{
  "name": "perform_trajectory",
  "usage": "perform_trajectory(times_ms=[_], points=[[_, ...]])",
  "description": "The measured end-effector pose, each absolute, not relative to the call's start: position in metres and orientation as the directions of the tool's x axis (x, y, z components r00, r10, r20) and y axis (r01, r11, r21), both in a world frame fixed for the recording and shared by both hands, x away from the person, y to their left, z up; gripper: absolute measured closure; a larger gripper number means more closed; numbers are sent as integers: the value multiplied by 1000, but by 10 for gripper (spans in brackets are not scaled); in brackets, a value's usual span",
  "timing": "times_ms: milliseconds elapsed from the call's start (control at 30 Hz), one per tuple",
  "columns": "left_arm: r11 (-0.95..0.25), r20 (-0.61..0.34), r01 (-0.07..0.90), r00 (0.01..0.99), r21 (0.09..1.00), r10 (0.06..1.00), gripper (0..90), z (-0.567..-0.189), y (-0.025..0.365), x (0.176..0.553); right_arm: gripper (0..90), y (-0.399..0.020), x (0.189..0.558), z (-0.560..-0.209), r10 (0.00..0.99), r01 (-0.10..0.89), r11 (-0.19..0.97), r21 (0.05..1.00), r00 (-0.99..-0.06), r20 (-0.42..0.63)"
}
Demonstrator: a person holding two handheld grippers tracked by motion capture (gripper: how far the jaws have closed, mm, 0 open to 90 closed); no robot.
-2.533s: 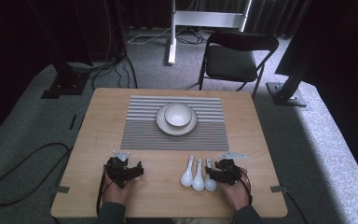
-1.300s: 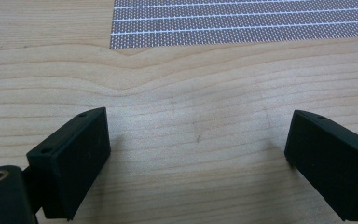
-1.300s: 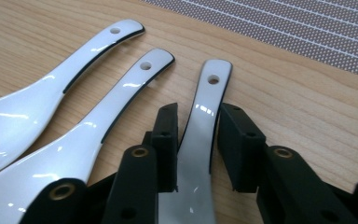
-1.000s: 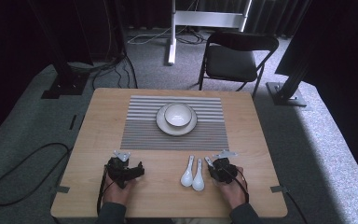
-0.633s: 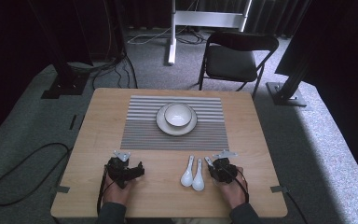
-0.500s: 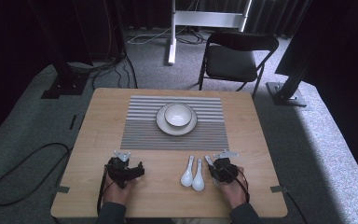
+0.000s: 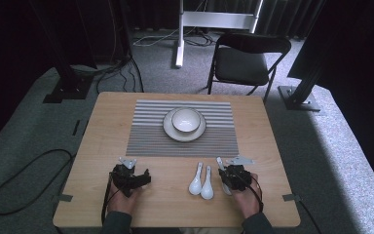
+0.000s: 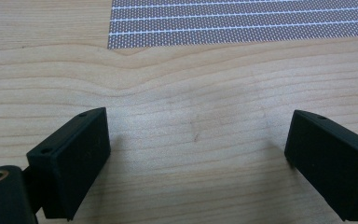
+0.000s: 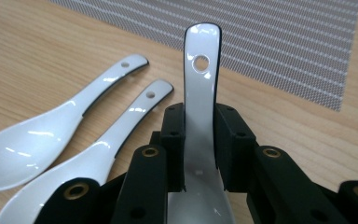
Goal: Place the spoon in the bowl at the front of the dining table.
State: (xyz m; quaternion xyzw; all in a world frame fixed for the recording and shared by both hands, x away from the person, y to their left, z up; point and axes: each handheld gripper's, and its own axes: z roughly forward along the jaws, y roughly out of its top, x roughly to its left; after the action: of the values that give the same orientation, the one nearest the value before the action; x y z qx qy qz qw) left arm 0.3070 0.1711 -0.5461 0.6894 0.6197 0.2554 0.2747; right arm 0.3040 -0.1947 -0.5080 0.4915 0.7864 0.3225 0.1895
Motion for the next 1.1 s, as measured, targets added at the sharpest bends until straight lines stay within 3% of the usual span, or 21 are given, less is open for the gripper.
perform_trajectory(times_ms=[1100], points=[[-80,11,714,101,696,995,70,-546,171,307,750,-203,298,-484,896,563,273,780,-444,8]])
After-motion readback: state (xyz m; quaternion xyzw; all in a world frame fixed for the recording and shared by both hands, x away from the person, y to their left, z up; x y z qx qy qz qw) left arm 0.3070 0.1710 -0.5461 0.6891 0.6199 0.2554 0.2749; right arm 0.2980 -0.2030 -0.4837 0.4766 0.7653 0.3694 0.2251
